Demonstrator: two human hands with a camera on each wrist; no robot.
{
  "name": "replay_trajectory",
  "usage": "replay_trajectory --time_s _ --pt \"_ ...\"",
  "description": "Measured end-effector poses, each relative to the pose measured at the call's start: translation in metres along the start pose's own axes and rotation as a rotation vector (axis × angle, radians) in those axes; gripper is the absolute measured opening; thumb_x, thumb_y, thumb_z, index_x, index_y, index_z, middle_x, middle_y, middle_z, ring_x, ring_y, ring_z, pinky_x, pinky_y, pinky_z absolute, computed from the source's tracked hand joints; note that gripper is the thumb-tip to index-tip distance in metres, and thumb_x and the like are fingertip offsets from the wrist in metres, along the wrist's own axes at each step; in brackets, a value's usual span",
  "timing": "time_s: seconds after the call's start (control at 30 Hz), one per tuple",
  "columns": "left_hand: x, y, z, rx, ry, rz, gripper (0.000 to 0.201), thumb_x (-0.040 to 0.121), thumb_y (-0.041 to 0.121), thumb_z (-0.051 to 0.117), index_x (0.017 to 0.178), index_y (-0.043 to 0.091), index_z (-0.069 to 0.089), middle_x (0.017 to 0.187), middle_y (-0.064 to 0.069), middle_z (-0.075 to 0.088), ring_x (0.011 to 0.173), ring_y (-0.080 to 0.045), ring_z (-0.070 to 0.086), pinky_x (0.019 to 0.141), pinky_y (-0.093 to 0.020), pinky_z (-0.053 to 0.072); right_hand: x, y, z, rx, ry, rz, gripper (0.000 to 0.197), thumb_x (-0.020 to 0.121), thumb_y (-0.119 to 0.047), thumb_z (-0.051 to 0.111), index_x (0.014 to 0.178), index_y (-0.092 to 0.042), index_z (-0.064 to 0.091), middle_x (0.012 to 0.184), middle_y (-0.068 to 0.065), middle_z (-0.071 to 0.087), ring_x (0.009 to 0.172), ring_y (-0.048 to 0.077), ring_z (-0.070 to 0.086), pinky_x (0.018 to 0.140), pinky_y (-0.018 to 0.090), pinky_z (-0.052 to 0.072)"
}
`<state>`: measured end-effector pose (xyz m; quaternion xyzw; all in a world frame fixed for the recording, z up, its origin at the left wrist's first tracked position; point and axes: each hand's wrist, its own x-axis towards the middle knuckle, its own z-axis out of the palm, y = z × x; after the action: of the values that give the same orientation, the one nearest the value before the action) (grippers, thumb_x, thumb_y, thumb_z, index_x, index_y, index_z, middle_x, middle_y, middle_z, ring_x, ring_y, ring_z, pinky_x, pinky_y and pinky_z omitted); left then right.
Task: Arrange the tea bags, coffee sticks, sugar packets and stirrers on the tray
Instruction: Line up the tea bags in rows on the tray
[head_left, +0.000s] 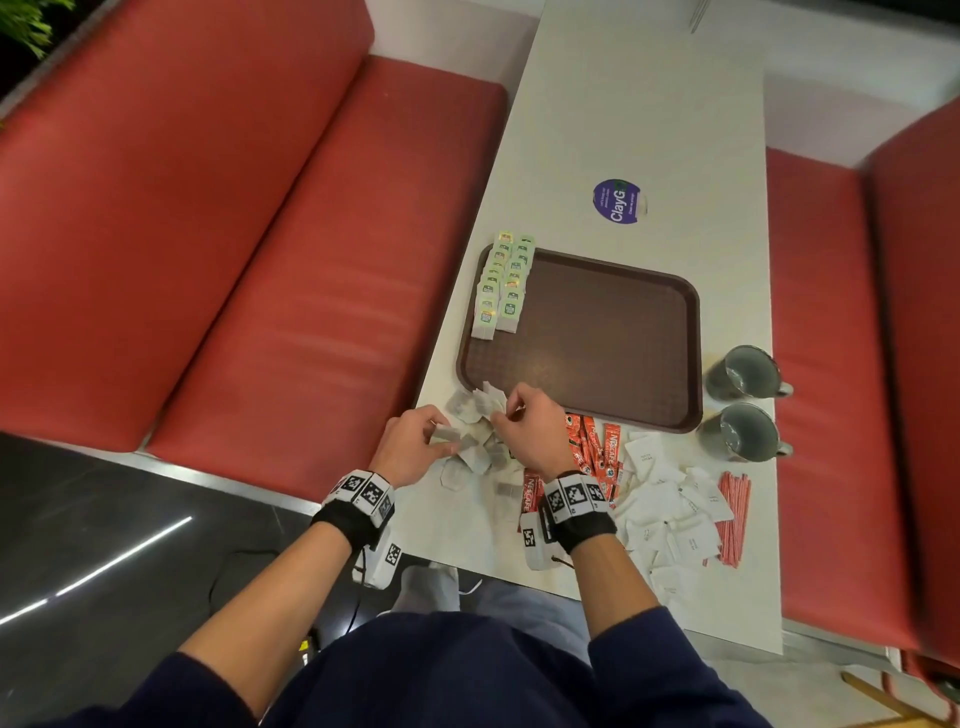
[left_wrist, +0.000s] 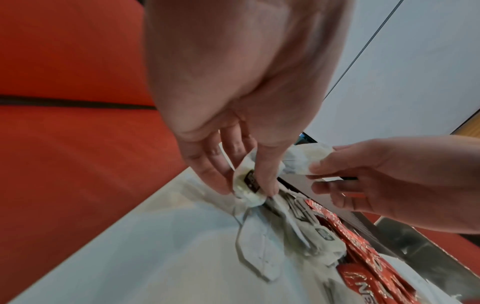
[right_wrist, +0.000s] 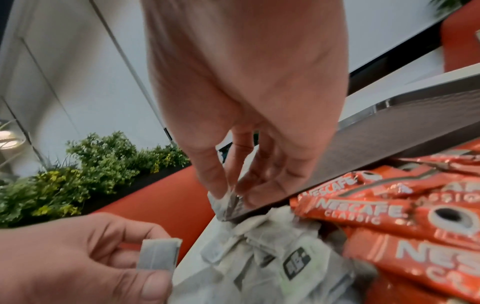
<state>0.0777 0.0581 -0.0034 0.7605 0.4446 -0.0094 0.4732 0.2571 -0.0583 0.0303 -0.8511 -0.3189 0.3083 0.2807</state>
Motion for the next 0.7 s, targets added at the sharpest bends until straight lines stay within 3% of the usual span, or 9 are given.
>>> replay_trajectory --time_s 0.07,0.13,0.2,0.33,0.47,0.57,0.63,0.7 --pt "-0.003 0.003 -0.004 -0.052 0.026 0.022 0.035 0.084 0.027 0.094 0.106 0.032 0.067 0.071 0.012 0.07 0.055 0.0 0.056 0.063 -0.022 0.046 -0.006 -0.002 -0.012 0.057 -0.024 0.012 0.027 0.091 -0.015 0.077 0.078 -0.018 0.053 0.075 0.0 0.064 0.066 0.013 0.059 0.063 0.031 0.052" --pt "-0.008 0.011 -0.008 -0.113 0.051 0.085 0.043 0.09 0.02 0.088 0.118 0.039 0.063 0.067 0.016 0.067 0.057 -0.003 0.059 0.066 -0.024 0.051 -0.012 -0.006 -0.022 0.096 -0.052 0.035 0.025 0.09 -0.016 0.076 0.078 -0.017 0.053 0.072 0.0 0.063 0.063 0.014 0.057 0.064 0.036 0.054" --pt "-0.011 0.02 -0.011 -0.157 0.075 0.162 0.043 0.096 0.013 0.08 0.122 0.044 0.063 0.079 0.014 0.073 0.068 -0.009 0.069 0.073 -0.028 0.059 -0.017 -0.013 -0.029 0.118 -0.08 0.059 0.025 0.089 -0.018 0.074 0.078 -0.018 0.052 0.071 0.004 0.063 0.064 0.018 0.059 0.065 0.039 0.055" --pt "-0.013 0.038 -0.011 -0.158 0.091 0.307 0.034 0.104 0.005 0.063 0.12 0.031 0.075 0.109 0.015 0.078 0.098 -0.011 0.075 0.09 -0.037 0.061 -0.023 -0.029 -0.034 0.179 -0.097 0.07 0.024 0.084 -0.026 0.07 0.075 -0.021 0.049 0.084 0.018 0.076 0.081 0.032 0.077 0.072 0.047 0.061" --pt "-0.018 0.056 -0.009 -0.218 -0.008 0.376 0.047 0.105 0.0 0.059 0.141 0.028 0.07 0.121 0.016 0.075 0.103 -0.005 0.073 0.089 -0.024 0.059 -0.024 -0.04 -0.034 0.334 -0.076 0.09 0.02 0.088 -0.026 0.069 0.079 -0.017 0.054 0.081 0.014 0.079 0.07 0.019 0.079 0.08 0.05 0.066" --pt "-0.018 0.059 -0.005 -0.283 -0.095 0.353 0.054 0.1 0.006 0.067 0.148 0.029 0.063 0.126 0.007 0.075 0.116 -0.016 0.072 0.099 -0.041 0.062 -0.022 -0.043 -0.032 0.385 -0.073 0.089 0.022 0.082 -0.037 0.067 0.078 -0.017 0.058 0.073 0.006 0.077 0.07 0.019 0.076 0.084 0.054 0.066" --pt "-0.017 0.06 -0.004 -0.29 -0.094 0.335 0.046 0.099 0.021 0.074 0.144 0.03 0.064 0.113 0.003 0.076 0.102 -0.018 0.073 0.092 -0.049 0.062 -0.02 -0.045 -0.033 0.393 -0.089 0.106 0.028 0.088 -0.044 0.071 0.082 -0.017 0.066 0.072 0.0 0.077 0.072 0.018 0.074 0.084 0.05 0.067" --pt "-0.015 0.061 -0.005 -0.312 -0.059 0.328 0.032 0.102 0.03 0.074 0.134 0.028 0.069 0.099 -0.001 0.077 0.088 -0.023 0.07 0.082 -0.051 0.06 -0.02 -0.047 -0.039 0.436 -0.112 0.111 0.03 0.096 -0.045 0.072 0.091 -0.016 0.075 0.073 -0.004 0.075 0.072 0.012 0.071 0.076 0.041 0.065"
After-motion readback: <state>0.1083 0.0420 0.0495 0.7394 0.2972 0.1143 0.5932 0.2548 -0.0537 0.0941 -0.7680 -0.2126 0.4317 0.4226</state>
